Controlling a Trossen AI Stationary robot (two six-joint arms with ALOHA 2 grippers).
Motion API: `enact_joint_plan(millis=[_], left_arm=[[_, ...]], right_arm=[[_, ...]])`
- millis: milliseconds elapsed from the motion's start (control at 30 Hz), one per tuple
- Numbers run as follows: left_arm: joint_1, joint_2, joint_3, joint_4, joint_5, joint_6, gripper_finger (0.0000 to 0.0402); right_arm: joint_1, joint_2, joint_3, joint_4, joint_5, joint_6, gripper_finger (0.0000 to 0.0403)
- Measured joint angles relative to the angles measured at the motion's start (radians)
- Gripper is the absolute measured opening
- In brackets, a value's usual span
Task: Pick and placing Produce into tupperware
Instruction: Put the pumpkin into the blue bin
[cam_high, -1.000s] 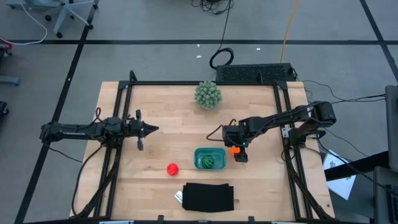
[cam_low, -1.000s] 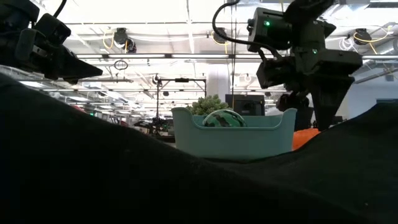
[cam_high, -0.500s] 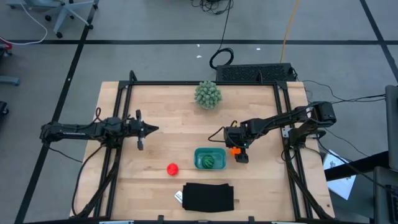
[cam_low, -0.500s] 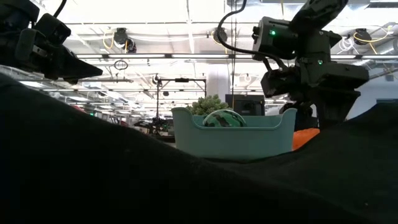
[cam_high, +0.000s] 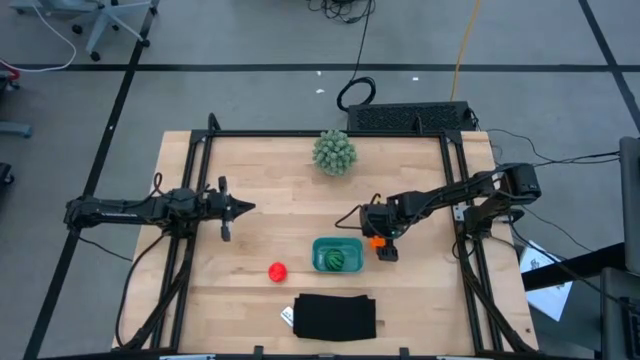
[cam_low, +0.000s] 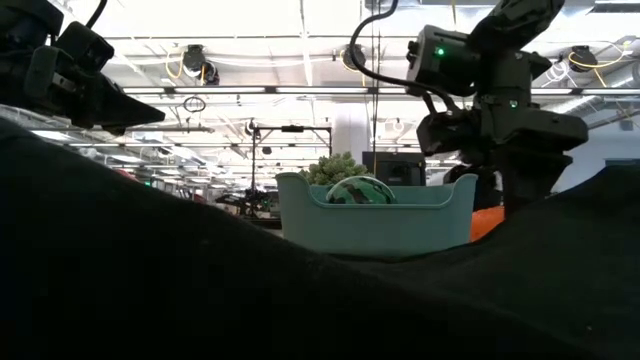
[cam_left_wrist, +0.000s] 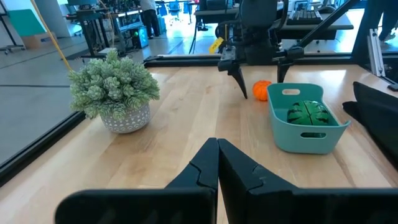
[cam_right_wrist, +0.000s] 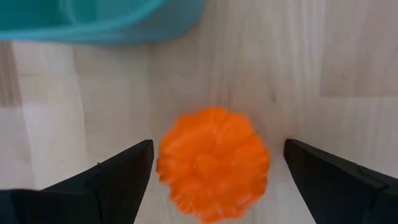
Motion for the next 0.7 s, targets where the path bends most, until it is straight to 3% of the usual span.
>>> enact_joint_plan(millis=[700], left_arm=[[0.000,0.000,0.000,-0.007,0.000,-0.003,0.0006]], right_arm=[[0.013,0.000,0.000,0.005,-0.003,0.004,0.0357]])
